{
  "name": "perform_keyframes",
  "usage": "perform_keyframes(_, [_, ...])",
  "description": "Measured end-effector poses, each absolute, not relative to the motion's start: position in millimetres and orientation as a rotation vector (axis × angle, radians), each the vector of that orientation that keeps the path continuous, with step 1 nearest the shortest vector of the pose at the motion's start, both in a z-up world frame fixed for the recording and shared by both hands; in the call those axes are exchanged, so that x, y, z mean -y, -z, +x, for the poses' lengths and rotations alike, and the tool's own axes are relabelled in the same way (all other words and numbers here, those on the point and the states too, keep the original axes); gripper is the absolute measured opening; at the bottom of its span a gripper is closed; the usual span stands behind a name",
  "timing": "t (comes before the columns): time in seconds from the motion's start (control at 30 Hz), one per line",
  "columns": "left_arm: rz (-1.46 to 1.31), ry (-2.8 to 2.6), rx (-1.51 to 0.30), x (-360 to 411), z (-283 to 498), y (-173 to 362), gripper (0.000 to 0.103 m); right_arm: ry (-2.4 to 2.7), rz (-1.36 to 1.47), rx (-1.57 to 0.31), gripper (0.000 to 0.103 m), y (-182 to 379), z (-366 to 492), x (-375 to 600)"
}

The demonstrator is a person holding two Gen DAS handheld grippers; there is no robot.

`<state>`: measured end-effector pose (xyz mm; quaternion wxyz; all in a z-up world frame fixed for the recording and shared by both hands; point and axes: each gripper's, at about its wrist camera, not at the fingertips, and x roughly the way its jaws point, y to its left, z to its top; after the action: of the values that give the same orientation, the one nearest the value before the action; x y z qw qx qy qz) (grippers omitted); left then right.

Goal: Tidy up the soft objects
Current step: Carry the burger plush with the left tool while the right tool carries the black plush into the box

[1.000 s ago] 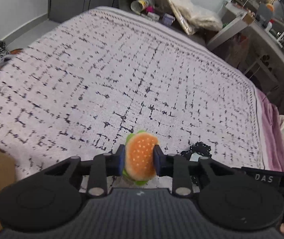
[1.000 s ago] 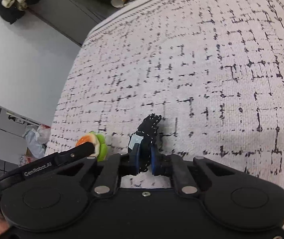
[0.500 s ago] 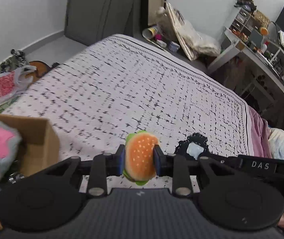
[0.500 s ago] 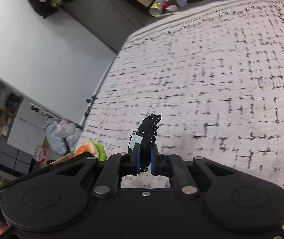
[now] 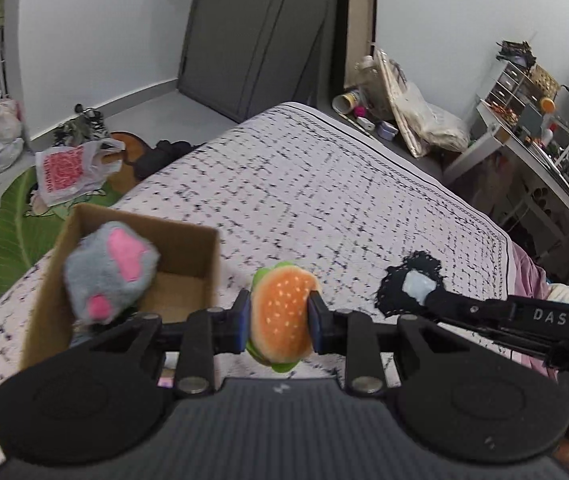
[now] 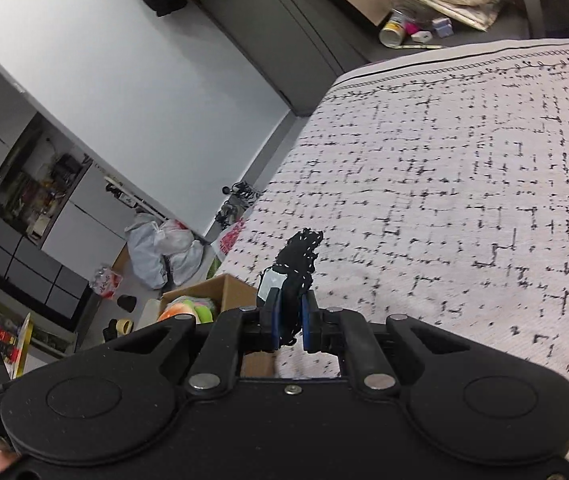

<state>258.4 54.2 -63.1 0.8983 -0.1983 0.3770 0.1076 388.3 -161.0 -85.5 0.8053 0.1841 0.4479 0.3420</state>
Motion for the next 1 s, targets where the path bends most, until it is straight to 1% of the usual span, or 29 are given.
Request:
perform_keyframes(0.33, [-0.412, -0.287, -0.801, -96.1, 231.4, 75.3, 0.028, -0.761, 0.329, -0.946, 0.010, 78.9, 364.8, 127.3])
perform_keyframes(0.73, [-0.418, -0.372, -0.858, -148.8, 211.1, 113.5, 0.028, -0.851, 0.244, -0.970, 0.010, 80.2, 352.6, 66.1])
perform_keyframes(1.0, [-0.407, -0.370, -0.920, -162.3, 212.1, 137.3, 0.028, -0.867, 0.121, -0.989, 0.010, 86.5, 352.2, 26.4])
